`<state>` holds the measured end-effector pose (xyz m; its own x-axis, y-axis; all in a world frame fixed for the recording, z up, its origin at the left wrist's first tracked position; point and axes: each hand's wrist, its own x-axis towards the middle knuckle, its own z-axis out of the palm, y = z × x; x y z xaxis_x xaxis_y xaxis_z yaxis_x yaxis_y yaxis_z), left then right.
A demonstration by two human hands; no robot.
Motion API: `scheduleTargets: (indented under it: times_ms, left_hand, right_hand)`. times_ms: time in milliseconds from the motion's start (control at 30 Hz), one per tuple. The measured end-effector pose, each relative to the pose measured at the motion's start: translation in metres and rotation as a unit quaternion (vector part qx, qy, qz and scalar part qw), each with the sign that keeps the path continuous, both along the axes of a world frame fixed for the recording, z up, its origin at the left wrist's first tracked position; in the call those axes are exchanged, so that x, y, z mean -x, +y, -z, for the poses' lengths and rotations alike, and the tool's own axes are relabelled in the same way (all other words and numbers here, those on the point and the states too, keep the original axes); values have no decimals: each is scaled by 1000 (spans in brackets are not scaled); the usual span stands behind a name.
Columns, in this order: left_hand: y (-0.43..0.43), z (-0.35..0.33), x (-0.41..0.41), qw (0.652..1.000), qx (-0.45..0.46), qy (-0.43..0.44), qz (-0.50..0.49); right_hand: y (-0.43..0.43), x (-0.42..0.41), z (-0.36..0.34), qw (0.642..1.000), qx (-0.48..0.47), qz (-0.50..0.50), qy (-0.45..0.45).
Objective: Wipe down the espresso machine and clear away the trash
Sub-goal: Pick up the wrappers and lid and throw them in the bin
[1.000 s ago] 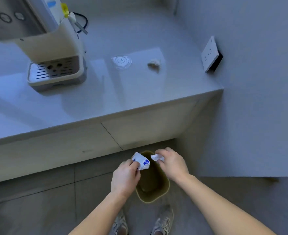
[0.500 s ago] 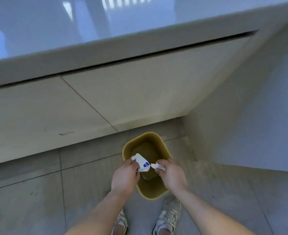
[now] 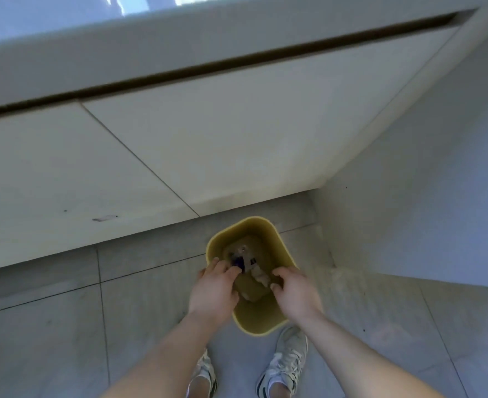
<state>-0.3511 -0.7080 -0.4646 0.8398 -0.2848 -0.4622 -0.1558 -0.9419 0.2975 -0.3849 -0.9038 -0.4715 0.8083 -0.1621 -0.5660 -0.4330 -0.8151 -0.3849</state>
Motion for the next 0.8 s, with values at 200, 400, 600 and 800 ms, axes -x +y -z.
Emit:
scheduleTargets:
  times_ms: [200,400,600,800]
  left_hand:
    - [3,-59,-7,999,-19,-35,-8]
    - [5,-150,-15,997,-12,-76,-3]
    - [4,-239,-19,996,-5,-90,-20]
    - [4,-300,-19,994,-22,-108,-24]
  right_hand:
    - [5,-16,-58,999,23,-28,-37]
    - [5,-24,-142,995,26,-55,-72]
    - [7,-27,-224,988,48,-108,-96]
    - [6,-34,-286,984,55,-103,-133]
